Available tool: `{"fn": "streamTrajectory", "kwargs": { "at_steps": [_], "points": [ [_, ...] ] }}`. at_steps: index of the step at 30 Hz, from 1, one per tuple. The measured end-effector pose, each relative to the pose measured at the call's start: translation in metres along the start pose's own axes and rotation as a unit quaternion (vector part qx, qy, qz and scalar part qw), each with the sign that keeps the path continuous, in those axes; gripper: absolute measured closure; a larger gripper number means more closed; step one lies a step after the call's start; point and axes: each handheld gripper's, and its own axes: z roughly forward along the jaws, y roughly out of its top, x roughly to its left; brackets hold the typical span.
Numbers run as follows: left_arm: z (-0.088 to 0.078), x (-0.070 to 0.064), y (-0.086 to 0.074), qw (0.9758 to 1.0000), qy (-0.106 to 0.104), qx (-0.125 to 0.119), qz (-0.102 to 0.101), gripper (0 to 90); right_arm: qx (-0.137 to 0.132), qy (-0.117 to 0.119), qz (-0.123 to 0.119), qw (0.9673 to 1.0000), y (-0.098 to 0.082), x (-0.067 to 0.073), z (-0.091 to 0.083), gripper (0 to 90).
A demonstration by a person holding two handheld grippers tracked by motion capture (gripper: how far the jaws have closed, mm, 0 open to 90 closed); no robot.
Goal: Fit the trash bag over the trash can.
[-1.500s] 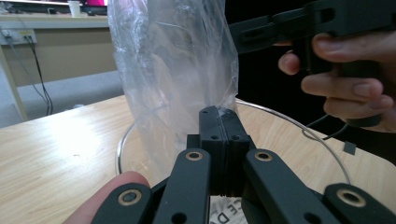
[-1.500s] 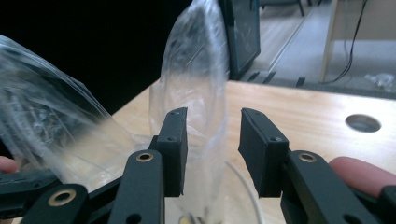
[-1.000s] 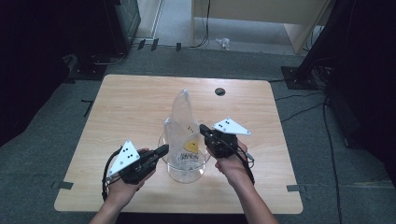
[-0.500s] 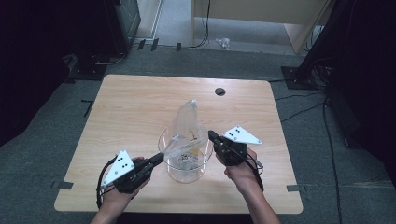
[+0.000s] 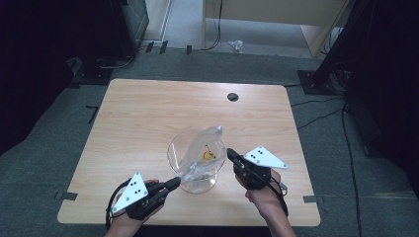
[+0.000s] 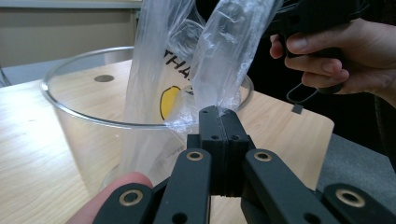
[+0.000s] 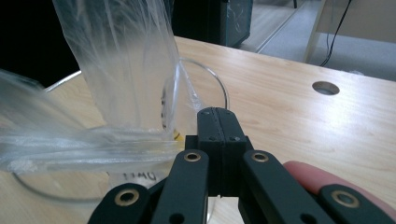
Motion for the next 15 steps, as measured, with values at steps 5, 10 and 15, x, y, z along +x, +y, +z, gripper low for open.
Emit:
{"fn": "streamTrajectory", "kwargs": {
  "at_steps": [5,10,15],
  "points": [
    [0.002,-0.004,-0.001,0.9997,0.006,0.010,0.021,90.0,0.023,0.003,-0.003,0.9997,-0.008,-0.003,-0.004,90.0],
    [0.006,-0.006,-0.005,0.9984,0.019,0.024,0.047,90.0,0.044,0.012,0.004,0.9990,-0.016,-0.004,-0.003,90.0],
    [0.004,-0.002,-0.003,0.9975,0.037,0.028,0.053,90.0,0.059,0.022,-0.002,0.9980,-0.020,0.002,0.002,90.0]
  ]
}}
